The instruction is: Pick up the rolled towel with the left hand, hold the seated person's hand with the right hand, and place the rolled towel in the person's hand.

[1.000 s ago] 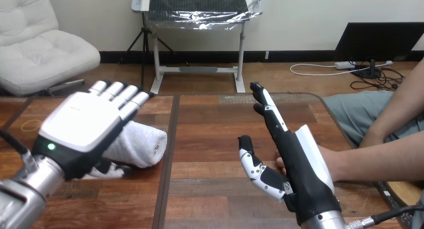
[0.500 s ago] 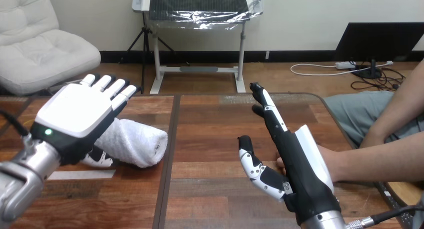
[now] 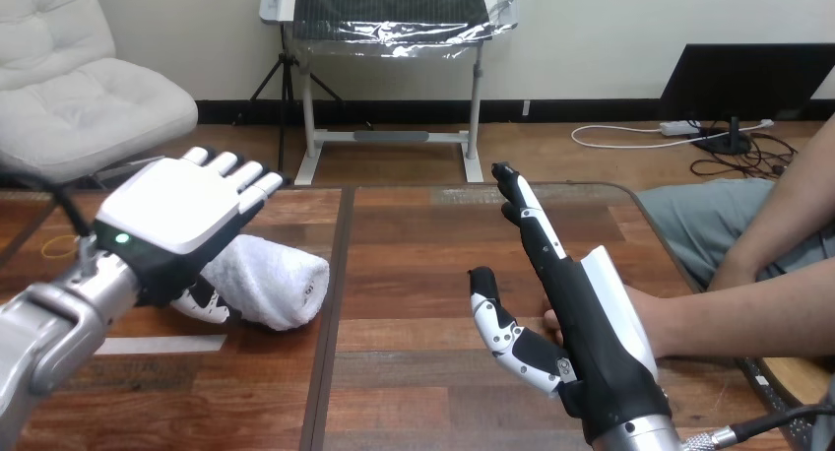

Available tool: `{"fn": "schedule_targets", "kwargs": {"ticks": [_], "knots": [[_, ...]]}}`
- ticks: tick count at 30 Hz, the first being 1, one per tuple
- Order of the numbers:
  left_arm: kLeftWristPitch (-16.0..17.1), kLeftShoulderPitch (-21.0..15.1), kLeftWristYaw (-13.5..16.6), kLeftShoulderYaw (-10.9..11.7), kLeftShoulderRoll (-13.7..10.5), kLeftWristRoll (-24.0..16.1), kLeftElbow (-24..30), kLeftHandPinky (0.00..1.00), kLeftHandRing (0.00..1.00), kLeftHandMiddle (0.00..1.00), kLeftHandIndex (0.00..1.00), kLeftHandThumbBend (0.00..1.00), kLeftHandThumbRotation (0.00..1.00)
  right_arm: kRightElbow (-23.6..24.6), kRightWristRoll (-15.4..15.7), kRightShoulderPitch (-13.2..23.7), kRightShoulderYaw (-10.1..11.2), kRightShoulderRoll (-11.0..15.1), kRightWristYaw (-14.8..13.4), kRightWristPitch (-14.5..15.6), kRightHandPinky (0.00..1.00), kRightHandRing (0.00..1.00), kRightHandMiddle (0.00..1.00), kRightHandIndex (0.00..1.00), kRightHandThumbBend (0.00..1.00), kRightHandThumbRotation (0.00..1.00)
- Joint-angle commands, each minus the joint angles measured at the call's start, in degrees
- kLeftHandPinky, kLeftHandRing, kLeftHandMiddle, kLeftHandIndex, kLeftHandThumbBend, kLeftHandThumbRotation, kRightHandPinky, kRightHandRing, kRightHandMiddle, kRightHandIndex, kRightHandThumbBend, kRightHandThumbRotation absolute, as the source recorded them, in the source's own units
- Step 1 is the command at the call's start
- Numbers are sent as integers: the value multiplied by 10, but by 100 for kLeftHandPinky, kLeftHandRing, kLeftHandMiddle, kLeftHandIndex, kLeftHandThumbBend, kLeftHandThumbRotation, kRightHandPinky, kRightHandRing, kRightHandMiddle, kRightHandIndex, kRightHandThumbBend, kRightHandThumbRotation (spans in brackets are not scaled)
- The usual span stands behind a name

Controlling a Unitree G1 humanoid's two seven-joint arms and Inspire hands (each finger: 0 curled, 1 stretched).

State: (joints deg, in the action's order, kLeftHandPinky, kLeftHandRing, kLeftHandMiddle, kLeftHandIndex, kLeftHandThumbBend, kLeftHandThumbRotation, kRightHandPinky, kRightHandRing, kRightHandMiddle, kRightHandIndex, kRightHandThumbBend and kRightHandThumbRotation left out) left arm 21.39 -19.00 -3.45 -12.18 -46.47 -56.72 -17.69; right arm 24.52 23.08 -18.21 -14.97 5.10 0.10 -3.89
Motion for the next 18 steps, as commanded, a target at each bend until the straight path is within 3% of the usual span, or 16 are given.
{"fn": "schedule_targets", "kwargs": {"ticks": [1,7,18], "knots": [[3,-78,-13,-22,-5,-4,-40,100,98,97,96,86,23,5,4,27,3,-1,-5,-8,100,98,100,100,0,0],[7,-111,-26,-42,6,4,-83,99,97,96,94,86,22,9,2,24,3,-2,-2,-3,100,98,100,100,0,0],[21,-164,-24,-82,29,6,-161,97,94,94,92,86,19,14,4,21,1,-2,-2,0,100,98,100,100,0,0]]}}
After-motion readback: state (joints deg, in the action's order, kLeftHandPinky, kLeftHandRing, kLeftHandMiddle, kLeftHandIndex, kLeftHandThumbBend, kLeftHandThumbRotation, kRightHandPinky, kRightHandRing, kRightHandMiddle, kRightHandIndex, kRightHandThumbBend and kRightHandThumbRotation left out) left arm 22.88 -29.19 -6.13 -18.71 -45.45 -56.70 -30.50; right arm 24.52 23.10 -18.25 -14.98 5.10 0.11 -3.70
